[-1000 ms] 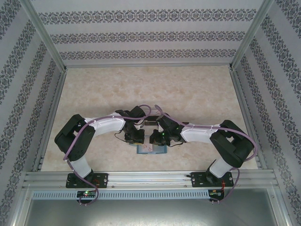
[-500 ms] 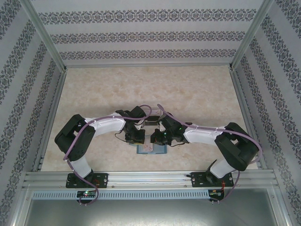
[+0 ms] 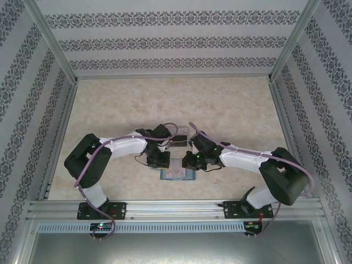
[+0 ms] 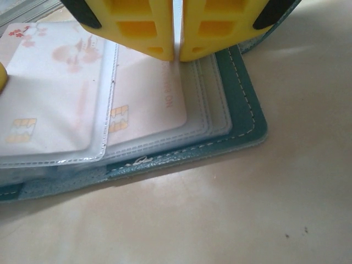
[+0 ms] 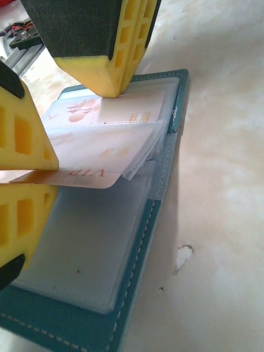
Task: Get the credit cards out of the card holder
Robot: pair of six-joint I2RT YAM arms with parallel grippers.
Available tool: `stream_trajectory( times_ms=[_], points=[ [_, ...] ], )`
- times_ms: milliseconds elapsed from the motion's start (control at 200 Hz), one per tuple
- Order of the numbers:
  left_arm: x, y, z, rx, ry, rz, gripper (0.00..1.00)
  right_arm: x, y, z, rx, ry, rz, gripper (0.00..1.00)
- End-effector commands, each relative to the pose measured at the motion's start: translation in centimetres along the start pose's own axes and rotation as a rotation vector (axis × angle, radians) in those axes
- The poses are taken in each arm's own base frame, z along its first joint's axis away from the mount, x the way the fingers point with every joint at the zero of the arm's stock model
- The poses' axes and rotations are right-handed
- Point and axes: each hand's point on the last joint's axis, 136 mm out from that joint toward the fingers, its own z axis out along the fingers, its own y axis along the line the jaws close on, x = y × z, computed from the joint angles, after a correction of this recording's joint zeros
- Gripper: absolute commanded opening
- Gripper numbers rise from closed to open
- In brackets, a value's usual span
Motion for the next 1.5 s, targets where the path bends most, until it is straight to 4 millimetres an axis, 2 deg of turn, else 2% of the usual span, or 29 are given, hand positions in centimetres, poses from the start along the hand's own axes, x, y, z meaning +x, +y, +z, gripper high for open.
stream_trajectory(
  times_ms=[0,240,325,445,575,799,929,1084,1324,1499],
  points=[
    [0.8,1.1,0.0,-0.051,0.005,-0.001,0.14,0.0,-0.4,0.2,0.012,0.010,0.001,0.14],
    [0.0,-1.3,-1.8,0.049,-0.058,0.001,0.17,-0.2,1.4,1.6,-0.061,0.020,-0.001,0.15],
    [-0.1,-2.6,-1.9,0.121,-0.062,-0.004,0.16,-0.1,1.7,1.9,-0.068,0.022,-0.003,0.15],
    [-0.1,-3.2,-1.4,0.160,-0.046,-0.014,0.16,-0.1,1.7,2.1,-0.070,0.026,0.002,0.16],
    [0.1,-2.7,-0.5,0.147,-0.021,-0.021,0.15,0.1,1.6,2.0,-0.067,0.026,0.004,0.17],
    [0.7,-0.6,1.5,0.072,0.018,-0.038,0.16,0.1,1.7,2.0,-0.073,0.031,0.005,0.20],
    [0.9,0.6,1.8,0.016,0.020,-0.046,0.16,0.1,1.8,1.8,-0.076,0.030,0.004,0.21],
    [1.0,1.1,1.6,-0.013,0.020,-0.041,0.15,0.1,1.9,1.7,-0.078,0.022,0.004,0.13],
    [0.9,1.1,1.5,-0.020,0.018,-0.039,0.15,0.0,2.4,1.5,-0.101,0.021,0.000,0.06],
    [0.9,1.0,1.5,-0.018,0.016,-0.034,0.15,0.1,2.7,2.0,-0.126,0.034,0.001,0.18]
  ],
)
